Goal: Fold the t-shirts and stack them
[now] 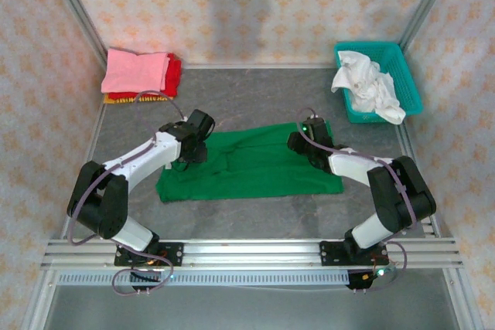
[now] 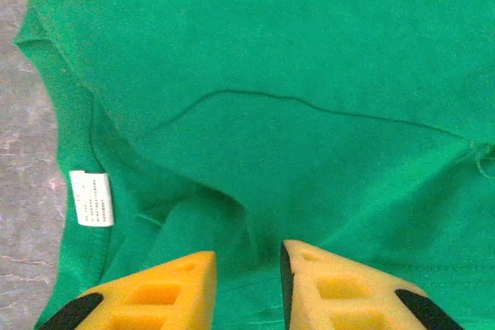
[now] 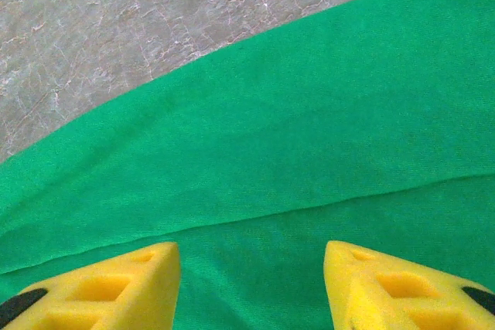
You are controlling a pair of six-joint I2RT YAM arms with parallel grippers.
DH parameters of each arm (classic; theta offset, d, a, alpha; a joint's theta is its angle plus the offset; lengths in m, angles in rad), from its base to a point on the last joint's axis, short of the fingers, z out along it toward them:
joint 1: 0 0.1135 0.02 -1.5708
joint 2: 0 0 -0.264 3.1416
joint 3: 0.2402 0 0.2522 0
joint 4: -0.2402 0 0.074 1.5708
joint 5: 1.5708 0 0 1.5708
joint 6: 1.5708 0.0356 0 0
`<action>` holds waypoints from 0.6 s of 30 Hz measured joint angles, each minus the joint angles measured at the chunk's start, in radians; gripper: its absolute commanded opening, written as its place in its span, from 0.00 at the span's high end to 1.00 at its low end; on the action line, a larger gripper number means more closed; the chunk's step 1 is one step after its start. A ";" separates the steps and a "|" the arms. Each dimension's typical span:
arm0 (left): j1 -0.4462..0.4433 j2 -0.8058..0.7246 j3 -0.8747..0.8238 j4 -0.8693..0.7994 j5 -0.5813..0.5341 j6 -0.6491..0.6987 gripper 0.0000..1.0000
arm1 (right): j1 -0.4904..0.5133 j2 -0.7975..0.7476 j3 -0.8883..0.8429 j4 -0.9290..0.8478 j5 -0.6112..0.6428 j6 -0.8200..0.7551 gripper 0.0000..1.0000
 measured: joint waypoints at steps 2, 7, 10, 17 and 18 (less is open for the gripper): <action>0.008 0.000 0.023 0.000 -0.012 0.009 0.58 | 0.000 0.000 0.000 0.000 0.000 0.000 0.48; 0.107 0.010 0.069 0.034 0.001 0.025 0.54 | 0.000 0.000 0.002 -0.008 0.000 -0.003 0.47; 0.157 0.022 0.071 0.047 0.000 0.025 0.54 | -0.005 0.000 0.005 -0.015 0.004 -0.017 0.46; 0.245 0.022 -0.028 0.115 0.085 0.014 0.39 | -0.018 0.000 0.008 -0.033 0.019 -0.035 0.46; 0.257 0.022 -0.046 0.127 0.098 0.011 0.38 | -0.018 0.002 0.013 -0.037 0.019 -0.035 0.46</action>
